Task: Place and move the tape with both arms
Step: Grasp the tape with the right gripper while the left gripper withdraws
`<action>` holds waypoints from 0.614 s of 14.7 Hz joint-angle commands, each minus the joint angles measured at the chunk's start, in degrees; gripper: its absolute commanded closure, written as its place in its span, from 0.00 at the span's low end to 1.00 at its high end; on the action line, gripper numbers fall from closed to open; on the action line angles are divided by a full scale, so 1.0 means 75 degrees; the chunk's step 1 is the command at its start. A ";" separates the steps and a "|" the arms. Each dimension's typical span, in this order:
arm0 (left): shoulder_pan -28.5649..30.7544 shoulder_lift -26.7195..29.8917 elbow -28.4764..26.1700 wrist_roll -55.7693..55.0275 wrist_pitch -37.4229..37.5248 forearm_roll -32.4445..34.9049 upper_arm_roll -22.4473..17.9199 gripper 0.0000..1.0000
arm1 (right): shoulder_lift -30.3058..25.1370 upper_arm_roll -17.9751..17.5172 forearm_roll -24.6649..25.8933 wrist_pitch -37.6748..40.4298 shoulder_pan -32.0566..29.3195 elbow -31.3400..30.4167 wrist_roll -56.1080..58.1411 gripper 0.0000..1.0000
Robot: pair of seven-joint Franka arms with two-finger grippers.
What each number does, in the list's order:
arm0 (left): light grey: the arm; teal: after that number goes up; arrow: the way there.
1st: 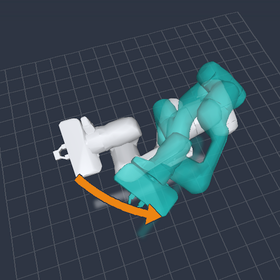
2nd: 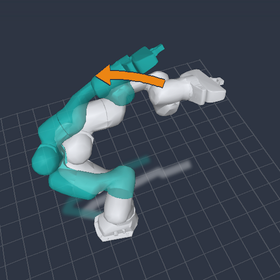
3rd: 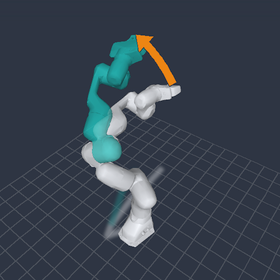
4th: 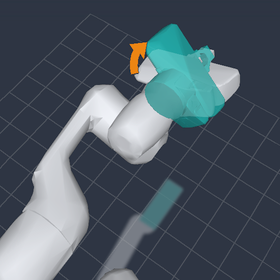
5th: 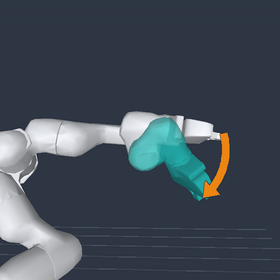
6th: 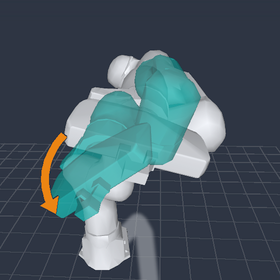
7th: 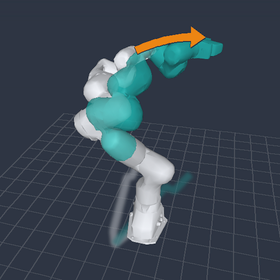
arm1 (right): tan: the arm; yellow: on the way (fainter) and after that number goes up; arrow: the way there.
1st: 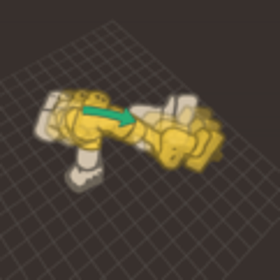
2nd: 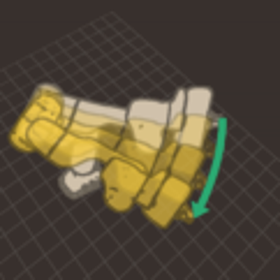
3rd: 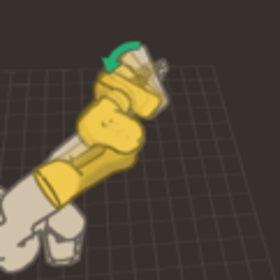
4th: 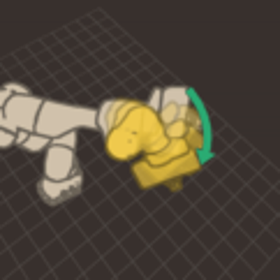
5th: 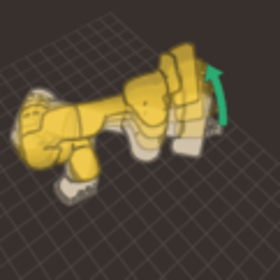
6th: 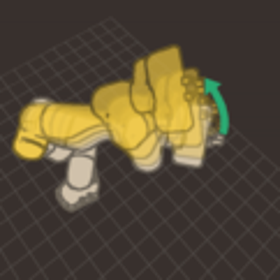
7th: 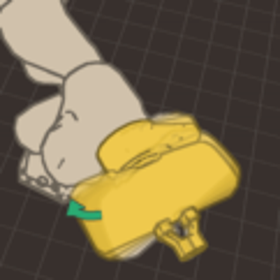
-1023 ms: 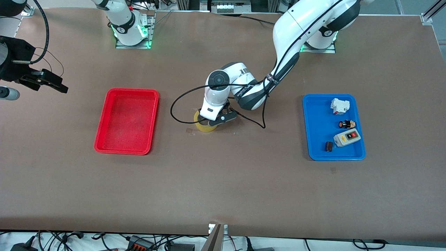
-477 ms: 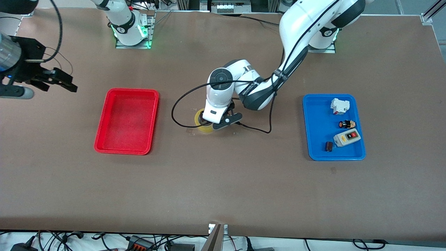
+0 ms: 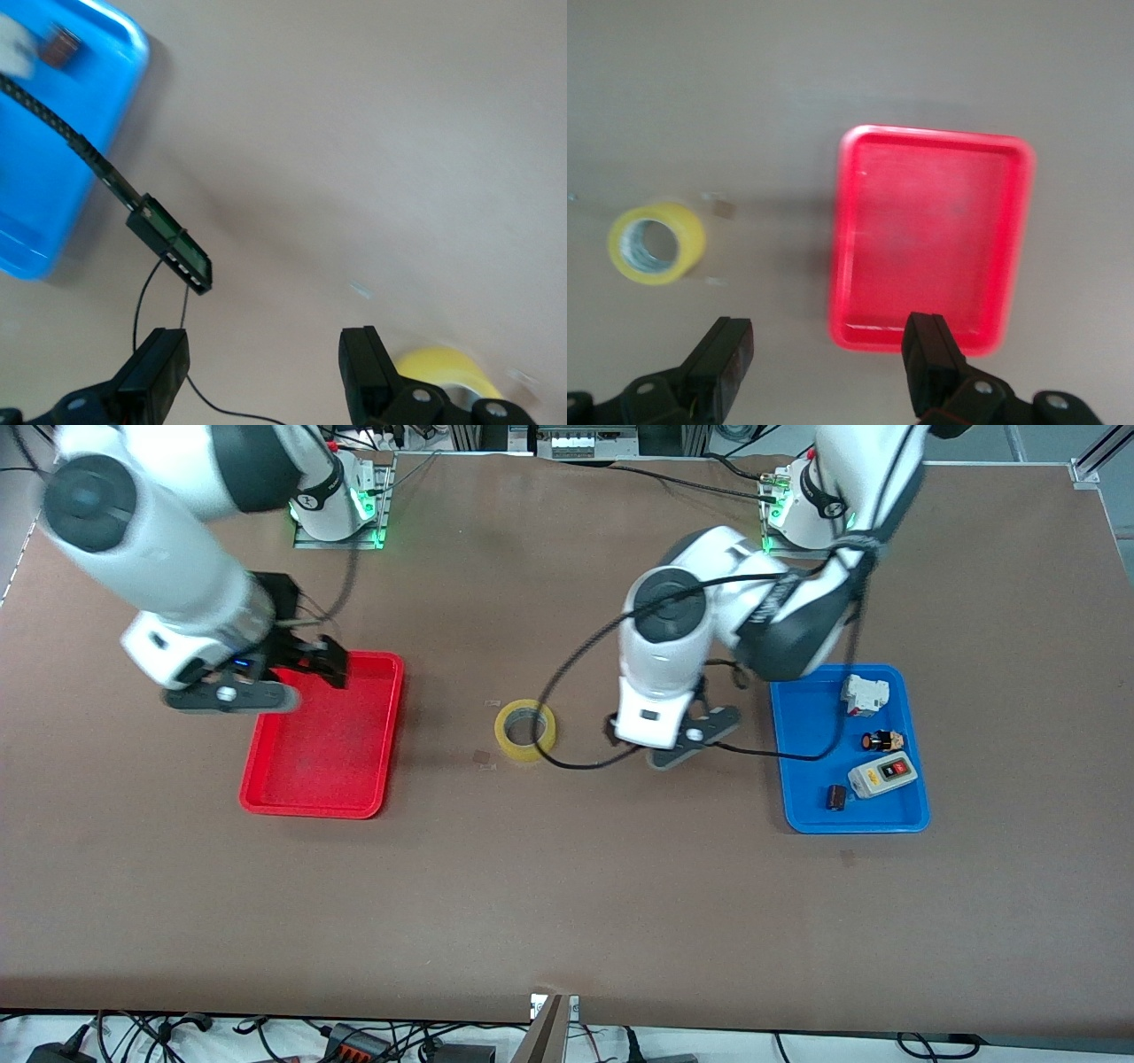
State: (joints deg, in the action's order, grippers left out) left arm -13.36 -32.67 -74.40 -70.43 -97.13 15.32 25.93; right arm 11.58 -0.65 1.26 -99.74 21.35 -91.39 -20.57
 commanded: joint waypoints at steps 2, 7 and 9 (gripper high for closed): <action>0.1333 0.0663 -0.0229 0.1978 0.0924 0.0043 0.0105 0.00 | 0.0961 0.0063 0.0031 -0.0715 0.1052 0.0057 -0.1144 0.02; 0.3043 0.1401 -0.0194 0.4932 0.1687 -0.0330 0.0105 0.00 | 0.1912 0.0074 0.0101 -0.2004 0.2004 -0.0457 -0.2237 0.02; 0.3700 0.1741 -0.0182 0.6045 0.1875 -0.0612 0.0059 0.00 | 0.2158 0.0063 0.0101 -0.2858 0.2074 -0.0833 -0.2285 0.02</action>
State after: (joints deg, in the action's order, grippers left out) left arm 10.03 -23.61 -74.35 -32.81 -84.78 13.14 25.99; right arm 27.52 -0.70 1.45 -116.41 36.42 -94.64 -36.66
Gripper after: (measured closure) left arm 0.000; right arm 0.013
